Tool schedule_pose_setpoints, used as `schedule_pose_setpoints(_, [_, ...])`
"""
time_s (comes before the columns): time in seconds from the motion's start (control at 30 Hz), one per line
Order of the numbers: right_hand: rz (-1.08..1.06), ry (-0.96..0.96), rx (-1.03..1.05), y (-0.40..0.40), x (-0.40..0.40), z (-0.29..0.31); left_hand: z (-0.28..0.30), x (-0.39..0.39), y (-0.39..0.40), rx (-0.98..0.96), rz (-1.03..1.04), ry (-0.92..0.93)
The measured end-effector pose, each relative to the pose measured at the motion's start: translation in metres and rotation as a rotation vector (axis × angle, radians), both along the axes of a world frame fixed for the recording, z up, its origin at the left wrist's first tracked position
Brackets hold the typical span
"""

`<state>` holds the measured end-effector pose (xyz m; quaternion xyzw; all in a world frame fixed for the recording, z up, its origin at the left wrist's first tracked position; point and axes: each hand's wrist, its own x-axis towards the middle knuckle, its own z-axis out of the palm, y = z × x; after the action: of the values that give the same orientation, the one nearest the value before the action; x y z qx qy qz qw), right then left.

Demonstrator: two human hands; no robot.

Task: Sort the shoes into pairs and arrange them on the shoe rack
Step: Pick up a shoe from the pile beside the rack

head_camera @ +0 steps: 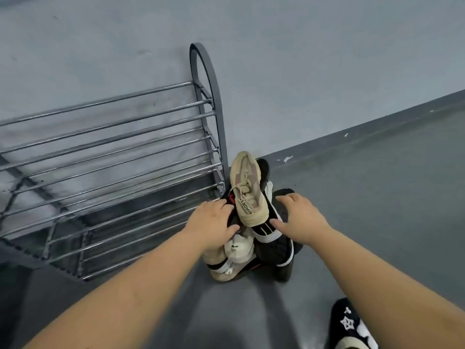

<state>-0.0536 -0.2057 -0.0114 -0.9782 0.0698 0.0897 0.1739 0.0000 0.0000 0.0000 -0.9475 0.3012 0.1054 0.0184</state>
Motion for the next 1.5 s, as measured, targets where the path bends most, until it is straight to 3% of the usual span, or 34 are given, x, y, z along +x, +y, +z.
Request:
schedule_pose_setpoints(0.3, [-0.007,0.036,-0.005,0.015,0.031,-0.031,-0.049,0.034,-0.021,0.027,0.066,-0.029])
schedule_pose_setpoints(0.43, [-0.058,0.077,0.053,0.012,0.035,-0.038,-0.054,0.037,-0.028,-0.051,0.126,-0.006])
schedule_pose_setpoints(0.57, [-0.106,0.078,0.111,0.009,0.036,-0.04,-0.056,0.046,-0.03,-0.242,0.334,0.208])
schedule_pose_setpoints(0.67, [-0.133,0.078,0.165,0.01,0.038,-0.039,-0.057,0.048,-0.032,-0.381,0.35,0.353])
schedule_pose_setpoints(0.93, [-0.222,0.06,0.343,0.013,0.042,-0.031,-0.059,0.044,-0.039,-0.627,0.47,0.456])
schedule_pose_setpoints(1.3, [-0.256,0.048,0.486,0.023,0.002,0.005,-0.024,0.003,-0.009,-0.777,0.407,0.492])
schedule_pose_setpoints(1.5, [-0.22,0.038,0.698,0.055,-0.039,0.032,0.009,-0.048,0.039,-0.898,0.401,0.455])
